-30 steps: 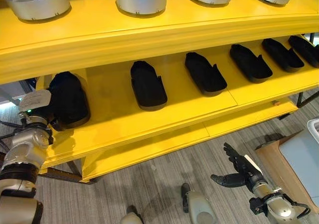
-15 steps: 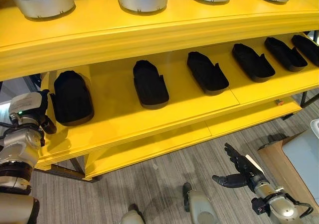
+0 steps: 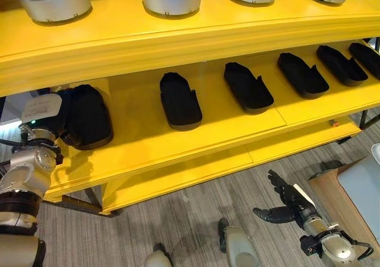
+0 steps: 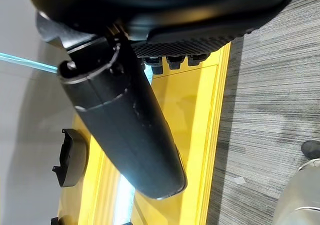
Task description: Move parts from the plastic box to the shelf.
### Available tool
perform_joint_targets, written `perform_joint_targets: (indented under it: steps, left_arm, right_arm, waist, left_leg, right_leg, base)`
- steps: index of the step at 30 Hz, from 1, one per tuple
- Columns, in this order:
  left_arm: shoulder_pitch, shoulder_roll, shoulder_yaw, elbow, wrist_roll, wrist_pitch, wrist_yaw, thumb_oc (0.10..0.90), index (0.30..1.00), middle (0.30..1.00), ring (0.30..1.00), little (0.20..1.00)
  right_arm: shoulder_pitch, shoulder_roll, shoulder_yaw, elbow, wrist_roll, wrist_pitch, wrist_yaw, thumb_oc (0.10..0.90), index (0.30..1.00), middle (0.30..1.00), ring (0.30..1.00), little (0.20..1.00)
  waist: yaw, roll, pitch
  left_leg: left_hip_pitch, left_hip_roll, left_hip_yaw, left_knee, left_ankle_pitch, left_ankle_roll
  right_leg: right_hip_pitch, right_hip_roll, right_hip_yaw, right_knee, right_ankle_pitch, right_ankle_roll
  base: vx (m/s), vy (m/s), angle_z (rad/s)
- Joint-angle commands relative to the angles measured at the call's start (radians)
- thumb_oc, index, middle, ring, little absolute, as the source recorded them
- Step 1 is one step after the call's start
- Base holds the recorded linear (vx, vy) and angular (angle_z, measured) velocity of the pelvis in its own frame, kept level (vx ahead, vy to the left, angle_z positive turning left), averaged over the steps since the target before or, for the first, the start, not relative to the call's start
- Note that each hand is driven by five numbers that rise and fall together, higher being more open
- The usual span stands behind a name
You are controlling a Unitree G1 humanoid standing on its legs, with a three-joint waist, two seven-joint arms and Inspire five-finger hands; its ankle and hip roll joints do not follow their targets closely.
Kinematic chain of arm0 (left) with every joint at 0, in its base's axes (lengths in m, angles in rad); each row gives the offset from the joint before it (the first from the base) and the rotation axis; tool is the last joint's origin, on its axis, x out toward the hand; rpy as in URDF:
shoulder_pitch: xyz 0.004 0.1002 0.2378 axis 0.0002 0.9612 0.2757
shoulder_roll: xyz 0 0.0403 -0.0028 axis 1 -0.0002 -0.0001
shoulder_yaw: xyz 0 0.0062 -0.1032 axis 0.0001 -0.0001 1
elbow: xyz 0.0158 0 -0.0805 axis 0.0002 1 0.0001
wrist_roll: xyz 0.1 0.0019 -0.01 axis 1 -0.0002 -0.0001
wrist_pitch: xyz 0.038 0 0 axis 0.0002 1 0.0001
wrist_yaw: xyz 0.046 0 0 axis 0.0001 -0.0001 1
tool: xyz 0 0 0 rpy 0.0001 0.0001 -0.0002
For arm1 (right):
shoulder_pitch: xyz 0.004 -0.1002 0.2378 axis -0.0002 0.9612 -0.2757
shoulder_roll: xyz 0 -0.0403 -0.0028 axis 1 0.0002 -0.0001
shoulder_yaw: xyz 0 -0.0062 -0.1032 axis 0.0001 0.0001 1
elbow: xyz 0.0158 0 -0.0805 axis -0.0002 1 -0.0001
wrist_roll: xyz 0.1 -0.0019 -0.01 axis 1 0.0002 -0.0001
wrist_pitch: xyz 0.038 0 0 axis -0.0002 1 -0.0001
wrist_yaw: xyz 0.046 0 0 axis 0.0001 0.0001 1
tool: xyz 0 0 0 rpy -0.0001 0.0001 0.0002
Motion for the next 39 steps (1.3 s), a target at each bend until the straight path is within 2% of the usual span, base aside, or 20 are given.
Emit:
perform_joint_targets:
  steps: [1,2,5,8,10,15,17,21,23,27,28,29,32,33,34,35,36,37,38,39]
  left_arm:
    - [0.060,0.070,0.155,-0.126,-0.079,-0.040,0.085,0.900,1.000,1.000,1.000,1.000]
    - [0.128,0.045,0.209,-0.210,-0.097,-0.046,0.080,0.900,1.000,1.000,1.000,1.000]
    - [0.241,-0.017,0.284,-0.238,-0.191,-0.080,0.065,0.900,1.000,1.000,1.000,1.000]
    - [0.314,-0.084,0.310,-0.280,-0.296,-0.111,0.026,0.900,1.000,1.000,1.000,1.000]
    - [0.384,-0.143,0.327,-0.380,-0.357,-0.123,-0.009,0.900,1.000,1.000,1.000,1.000]
    - [0.466,-0.244,0.284,-0.410,-0.515,-0.177,-0.060,0.900,1.000,1.000,1.000,1.000]
    - [0.483,-0.257,0.282,-0.414,-0.536,-0.185,-0.073,0.900,1.000,1.000,1.000,1.000]
    - [0.556,-0.406,0.210,-0.450,-0.697,-0.226,-0.129,0.900,1.000,1.000,1.000,1.000]
    - [0.564,-0.426,0.197,-0.446,-0.710,-0.229,-0.128,0.900,1.000,1.000,1.000,1.000]
    - [0.618,-0.522,0.148,-0.447,-0.826,-0.229,-0.170,0.900,1.000,1.000,1.000,1.000]
    - [0.655,-0.558,0.133,-0.462,-0.882,-0.230,-0.205,0.900,1.000,1.000,1.000,1.000]
    - [0.657,-0.558,0.134,-0.464,-0.882,-0.229,-0.206,0.900,1.000,1.000,1.000,1.000]
    - [0.692,-0.602,0.100,-0.452,-0.943,-0.220,-0.228,0.900,1.000,1.000,1.000,1.000]
    - [0.687,-0.621,0.086,-0.431,-0.974,-0.212,-0.228,0.900,1.000,1.000,1.000,1.000]
    - [0.686,-0.632,0.072,-0.410,-0.992,-0.207,-0.241,0.900,1.000,1.000,1.000,1.000]
    - [0.694,-0.645,0.052,-0.402,-0.989,-0.205,-0.243,0.900,1.000,1.000,1.000,1.000]
    - [0.702,-0.651,0.048,-0.406,-1.000,-0.207,-0.244,0.900,1.000,1.000,1.000,1.000]
    - [0.702,-0.650,0.048,-0.406,-1.000,-0.207,-0.244,0.900,1.000,1.000,1.000,1.000]
    - [0.705,-0.670,0.043,-0.412,-1.010,-0.206,-0.232,0.900,1.000,1.000,1.000,1.000]
    - [0.719,-0.691,0.036,-0.419,-1.028,-0.211,-0.226,0.900,1.000,1.000,1.000,1.000]
  right_arm:
    - [-0.004,0.003,-0.074,-0.051,0.049,-0.112,-0.018,0.900,1.000,1.000,1.000,1.000]
    - [0.000,0.008,-0.080,-0.054,0.048,-0.116,-0.018,0.900,1.000,1.000,1.000,1.000]
    - [-0.009,0.011,-0.082,-0.051,0.045,-0.122,-0.016,0.900,1.000,1.000,1.000,1.000]
    - [-0.023,0.021,-0.089,-0.058,0.040,-0.121,-0.021,0.900,1.000,1.000,1.000,1.000]
    - [-0.041,0.029,-0.094,-0.047,0.034,-0.122,-0.032,0.900,1.000,1.000,1.000,1.000]
    - [-0.077,0.034,-0.098,-0.053,0.050,-0.128,-0.048,0.900,1.000,1.000,1.000,1.000]
    - [-0.080,0.031,-0.099,-0.053,0.050,-0.130,-0.050,0.900,1.000,1.000,1.000,1.000]
    - [-0.100,0.026,-0.091,-0.043,0.055,-0.148,-0.056,0.900,1.000,1.000,1.000,1.000]
    - [-0.107,0.023,-0.085,-0.043,0.058,-0.151,-0.060,0.900,1.000,1.000,1.000,1.000]
    - [-0.125,0.011,-0.076,-0.047,0.065,-0.166,-0.067,0.900,1.000,1.000,1.000,1.000]
    - [-0.125,0.010,-0.079,-0.044,0.070,-0.176,-0.074,0.900,1.000,1.000,1.000,1.000]
    - [-0.125,0.009,-0.079,-0.044,0.070,-0.176,-0.074,0.900,1.000,1.000,1.000,1.000]
    - [-0.123,0.007,-0.076,-0.046,0.065,-0.189,-0.090,0.900,1.000,1.000,1.000,1.000]
    - [-0.125,0.010,-0.073,-0.049,0.065,-0.195,-0.101,0.900,1.000,1.000,1.000,1.000]
    - [-0.126,0.010,-0.070,-0.043,0.065,-0.197,-0.109,0.900,1.000,1.000,1.000,1.000]
    - [-0.129,0.011,-0.056,-0.030,0.059,-0.189,-0.113,0.900,1.000,1.000,1.000,1.000]
    - [-0.131,0.013,-0.048,-0.022,0.062,-0.189,-0.114,0.900,1.000,1.000,1.000,1.000]
    - [-0.132,0.013,-0.047,-0.022,0.062,-0.189,-0.114,0.900,1.000,1.000,1.000,1.000]
    - [-0.133,0.033,-0.023,-0.003,0.060,-0.184,-0.119,0.900,1.000,1.000,1.000,1.000]
    - [-0.120,0.058,-0.002,0.022,0.061,-0.180,-0.120,0.900,1.000,1.000,1.000,1.000]
  waist:
    - [0.023,-0.010,-0.092]
    - [0.026,-0.007,-0.094]
    - [0.029,0.003,-0.101]
    - [0.033,0.016,-0.115]
    - [0.038,0.026,-0.124]
    - [0.040,0.053,-0.149]
    - [0.039,0.057,-0.154]
    - [0.043,0.091,-0.184]
    - [0.042,0.100,-0.185]
    - [0.051,0.125,-0.189]
    - [0.059,0.132,-0.186]
    - [0.058,0.135,-0.188]
    - [0.071,0.142,-0.183]
    - [0.071,0.137,-0.178]
    - [0.069,0.129,-0.172]
    - [0.079,0.113,-0.158]
    - [0.085,0.102,-0.155]
    - [0.084,0.101,-0.158]
    - [0.099,0.084,-0.158]
    - [0.099,0.084,-0.169]
  left_leg:
    - [-0.077,0.017,-0.049,0.044,0.000,0.014]
    - [-0.065,0.015,-0.050,0.029,0.004,0.014]
    - [-0.030,0.012,-0.048,-0.011,0.019,0.013]
    - [0.006,0.005,-0.047,-0.058,0.037,0.015]
    - [0.034,0.000,-0.049,-0.093,0.048,0.018]
    - [0.110,0.001,-0.040,-0.191,0.086,0.019]
    - [0.126,0.004,-0.039,-0.209,0.091,0.018]
    - [0.172,0.044,-0.055,-0.257,0.126,0.003]
    - [0.175,0.056,-0.058,-0.261,0.135,-0.001]
    - [0.168,0.103,-0.076,-0.265,0.188,-0.011]
    - [0.154,0.129,-0.091,-0.258,0.242,-0.016]
    - [0.153,0.131,-0.093,-0.259,0.244,-0.018]
    - [0.124,0.164,-0.125,-0.239,0.359,-0.029]
    - [0.110,0.168,-0.119,-0.226,0.378,-0.028]
    - [0.093,0.161,-0.101,-0.196,0.366,-0.019]
    - [0.069,0.098,-0.086,-0.125,0.298,0.000]
    - [0.063,0.044,-0.084,-0.119,0.226,0.017]
    - [0.061,0.042,-0.084,-0.121,0.228,0.019]
    - [0.046,-0.075,-0.103,-0.135,0.148,0.048]
    - [0.094,-0.121,-0.102,-0.216,0.137,0.067]
  right_leg:
    - [0.178,-0.045,-0.015,-0.186,0.006,0.065]
    - [0.193,-0.047,-0.022,-0.194,0.005,0.064]
    - [0.228,-0.049,-0.034,-0.216,0.008,0.062]
    - [0.258,-0.053,-0.047,-0.237,0.015,0.060]
    - [0.274,-0.054,-0.055,-0.248,0.018,0.060]
    - [0.305,-0.050,-0.066,-0.261,0.016,0.059]
    - [0.312,-0.047,-0.067,-0.263,0.014,0.058]
    - [0.326,-0.006,-0.073,-0.239,-0.032,0.034]
    - [0.322,0.005,-0.073,-0.227,-0.043,0.026]
    - [0.309,0.064,-0.070,-0.196,-0.082,-0.014]
    - [0.309,0.102,-0.066,-0.201,-0.091,-0.038]
    - [0.309,0.104,-0.068,-0.202,-0.090,-0.039]
    - [0.332,0.153,-0.072,-0.240,-0.087,-0.072]
    - [0.335,0.157,-0.076,-0.250,-0.084,-0.077]
    - [0.341,0.160,-0.081,-0.267,-0.079,-0.085]
    - [0.357,0.149,-0.086,-0.300,-0.064,-0.086]
    - [0.360,0.137,-0.088,-0.320,-0.053,-0.078]
    - [0.358,0.136,-0.089,-0.322,-0.050,-0.077]
    - [0.352,0.130,-0.091,-0.355,-0.022,-0.063]
    - [0.346,0.132,-0.095,-0.375,0.002,-0.047]
  base:
    - [0.03,-0.016,0.02]
    - [0.04,-0.023,0.02]
    - [0.03,-0.021,0.08]
    - [0.03,-0.028,0.13]
    - [0.02,-0.028,0.19]
    - [0.01,-0.044,0.09]
    - [0.01,-0.065,0.01]
    - [0.00,-0.138,-0.01]
    - [-0.03,-0.129,-0.02]
    - [-0.04,-0.214,-0.03]
    - [-0.05,-0.219,-0.05]
    - [-0.04,-0.251,-0.09]
    - [-0.03,-0.220,-0.08]
    - [-0.08,-0.223,0.12]
    - [-0.11,-0.248,0.30]
    - [-0.11,-0.190,0.38]
    - [-0.08,-0.116,0.41]
    - [-0.08,-0.052,0.15]
    - [-0.04,0.007,0.06]
    - [-0.02,0.065,-0.14]
